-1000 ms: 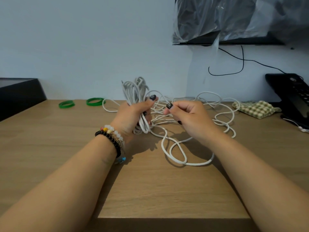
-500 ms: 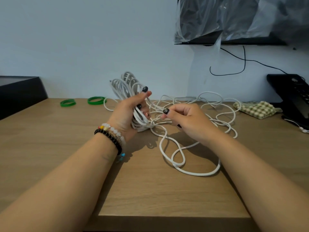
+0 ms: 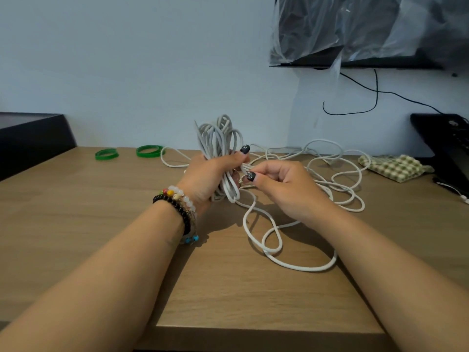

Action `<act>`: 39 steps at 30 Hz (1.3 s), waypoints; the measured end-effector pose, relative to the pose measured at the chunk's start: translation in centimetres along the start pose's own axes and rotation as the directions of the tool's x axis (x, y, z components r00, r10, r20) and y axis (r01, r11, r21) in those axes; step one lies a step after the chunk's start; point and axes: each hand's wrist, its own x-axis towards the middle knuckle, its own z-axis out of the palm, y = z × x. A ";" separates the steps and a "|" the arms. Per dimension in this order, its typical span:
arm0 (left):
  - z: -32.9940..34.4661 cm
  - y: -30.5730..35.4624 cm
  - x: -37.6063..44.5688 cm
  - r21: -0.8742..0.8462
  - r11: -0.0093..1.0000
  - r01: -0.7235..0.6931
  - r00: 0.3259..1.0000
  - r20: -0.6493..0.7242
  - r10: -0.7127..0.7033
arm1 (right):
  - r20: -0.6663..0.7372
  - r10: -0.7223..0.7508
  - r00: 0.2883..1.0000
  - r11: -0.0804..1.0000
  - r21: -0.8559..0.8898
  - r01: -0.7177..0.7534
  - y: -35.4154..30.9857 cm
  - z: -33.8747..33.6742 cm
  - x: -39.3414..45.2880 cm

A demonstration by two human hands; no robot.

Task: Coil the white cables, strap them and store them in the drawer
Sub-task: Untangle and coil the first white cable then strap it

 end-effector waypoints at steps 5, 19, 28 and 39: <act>0.7 0.3 -0.5 0.079 0.996 -0.044 0.998 0.043 0.041 | -0.006 0.007 1.000 1.000 0.011 -0.007 -0.2 0.1 -0.1; 0.1 1.2 0.0 -0.235 0.972 -0.017 0.981 -0.192 -0.030 | -0.019 -0.013 1.000 1.000 0.006 0.013 -0.6 0.4 0.3; 0.4 0.4 0.2 -0.091 0.988 -0.122 0.978 -0.181 0.104 | 0.064 -0.023 0.998 0.999 -0.029 0.025 -0.5 0.4 0.0; 0.3 3.3 -0.3 -0.665 0.741 -0.100 0.993 -0.111 0.034 | 0.028 -0.003 1.000 1.000 -0.007 0.003 -0.5 -0.2 0.4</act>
